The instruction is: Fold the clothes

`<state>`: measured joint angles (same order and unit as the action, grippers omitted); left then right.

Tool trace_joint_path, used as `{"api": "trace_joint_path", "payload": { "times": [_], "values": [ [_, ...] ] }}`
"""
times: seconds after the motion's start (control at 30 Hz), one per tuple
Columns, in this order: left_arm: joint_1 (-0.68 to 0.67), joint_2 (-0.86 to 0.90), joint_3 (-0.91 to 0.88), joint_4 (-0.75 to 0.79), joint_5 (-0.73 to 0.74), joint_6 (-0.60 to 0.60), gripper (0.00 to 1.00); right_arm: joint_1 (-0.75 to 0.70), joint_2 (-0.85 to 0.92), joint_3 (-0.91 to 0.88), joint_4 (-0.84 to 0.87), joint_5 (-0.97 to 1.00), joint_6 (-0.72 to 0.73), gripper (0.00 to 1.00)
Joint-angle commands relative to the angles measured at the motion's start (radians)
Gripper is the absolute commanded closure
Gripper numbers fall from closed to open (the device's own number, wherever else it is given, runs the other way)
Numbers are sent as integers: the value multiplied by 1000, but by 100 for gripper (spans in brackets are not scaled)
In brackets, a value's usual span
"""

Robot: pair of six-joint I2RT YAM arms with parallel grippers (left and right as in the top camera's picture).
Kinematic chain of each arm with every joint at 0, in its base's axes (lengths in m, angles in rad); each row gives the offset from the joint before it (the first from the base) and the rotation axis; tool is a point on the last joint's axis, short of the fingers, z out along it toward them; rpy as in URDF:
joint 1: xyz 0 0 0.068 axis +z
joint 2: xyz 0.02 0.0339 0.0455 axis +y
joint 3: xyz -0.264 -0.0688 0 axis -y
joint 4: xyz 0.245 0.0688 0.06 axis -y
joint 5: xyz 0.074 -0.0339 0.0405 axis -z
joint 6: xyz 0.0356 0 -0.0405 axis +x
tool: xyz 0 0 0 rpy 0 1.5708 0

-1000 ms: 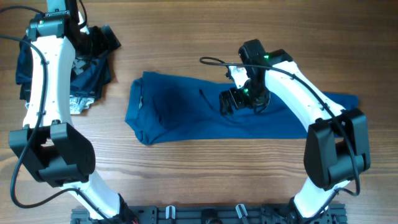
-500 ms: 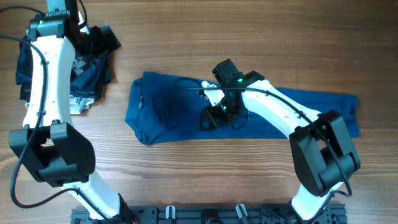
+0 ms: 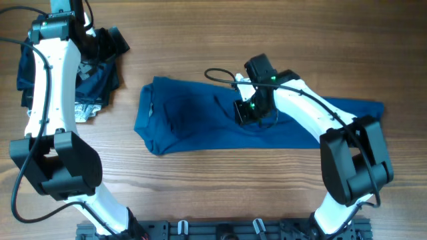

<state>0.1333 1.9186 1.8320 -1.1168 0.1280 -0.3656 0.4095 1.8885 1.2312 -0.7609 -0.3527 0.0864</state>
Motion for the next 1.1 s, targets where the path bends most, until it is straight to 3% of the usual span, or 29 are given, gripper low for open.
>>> {"api": "trace_joint_path", "payload": {
  "times": [0.0,0.23,0.5,0.63,0.8,1.0,1.03,1.07],
  "values": [
    [6,13,5,2,8,-13,0,3,-13,-47,40,39,27,96],
    [6,13,5,2,8,-13,0,4,-13,-65,34,-116,48,96],
    [6,13,5,2,8,-13,0,47,-13,-69,22,-75,48,96],
    [6,13,5,2,8,-13,0,79,-13,-95,18,-5,150,88],
    [6,13,5,2,8,-13,0,78,-13,-95,13,-5,156,73],
    [6,13,5,2,8,-13,0,27,-100,8,-94,-5,149,76],
    [6,13,5,2,8,-13,0,6,-122,8,-111,4,150,83],
    [6,13,5,2,8,-13,0,-13,-129,8,-127,46,152,95]
  ]
}}
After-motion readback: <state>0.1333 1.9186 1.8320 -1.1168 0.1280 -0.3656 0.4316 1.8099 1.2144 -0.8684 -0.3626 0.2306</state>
